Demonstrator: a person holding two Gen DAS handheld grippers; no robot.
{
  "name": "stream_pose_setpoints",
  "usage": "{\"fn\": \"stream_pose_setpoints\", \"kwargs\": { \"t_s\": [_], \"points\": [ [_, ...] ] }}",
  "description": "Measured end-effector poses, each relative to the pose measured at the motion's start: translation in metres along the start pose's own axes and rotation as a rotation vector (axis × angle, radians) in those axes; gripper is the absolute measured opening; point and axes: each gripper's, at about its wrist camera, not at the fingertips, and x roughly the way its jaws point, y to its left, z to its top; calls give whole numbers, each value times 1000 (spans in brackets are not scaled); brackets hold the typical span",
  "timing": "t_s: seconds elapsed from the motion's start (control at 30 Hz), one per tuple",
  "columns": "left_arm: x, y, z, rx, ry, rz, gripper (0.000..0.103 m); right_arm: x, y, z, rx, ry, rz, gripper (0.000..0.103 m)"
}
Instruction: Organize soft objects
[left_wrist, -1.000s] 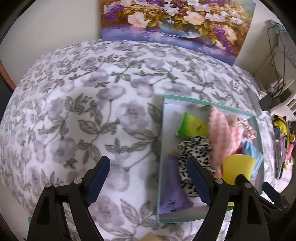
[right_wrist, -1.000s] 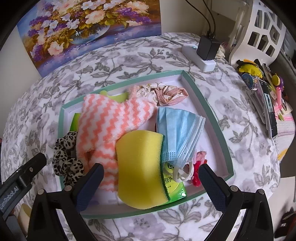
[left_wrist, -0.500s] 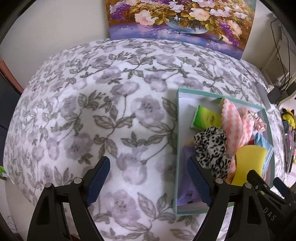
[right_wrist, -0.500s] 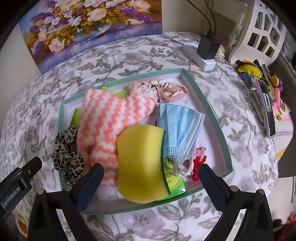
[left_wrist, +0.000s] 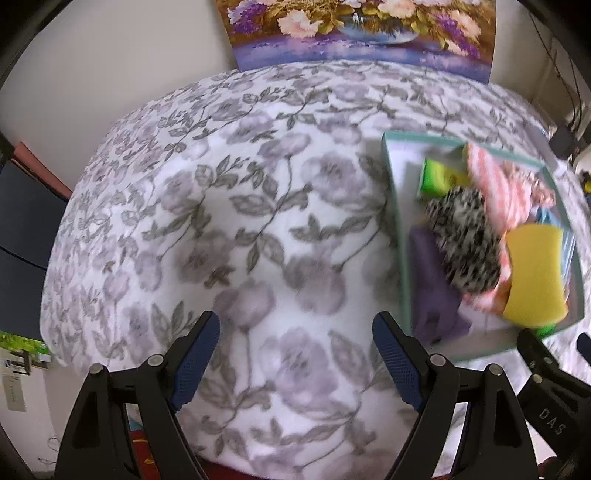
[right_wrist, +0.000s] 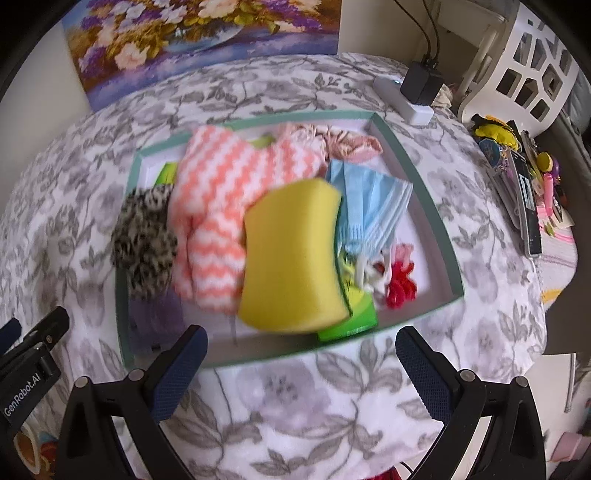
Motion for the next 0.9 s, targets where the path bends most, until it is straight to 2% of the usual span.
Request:
{"fn": "stream_pose_setpoints", "kwargs": {
  "t_s": [0.17,0.3,0.47,0.73,0.9],
  "points": [
    [4,9,-17,11,46,5,85,-4,3,-16,-20,2,-9,103],
    [4,13,-28,26,48,32,85,-5,6,-27,-33,6,-17,103],
    [4,17,-39,43,59,30,85,-8,8,-36,-39,3,-13,103],
    [0,35,-41,-30,59,-7,85,-13,13,-50,-62,-4,-5,103],
    [-1,37,-41,-38,55,-15,85,-18,16,-52,-68,-21,-8,103]
  ]
}}
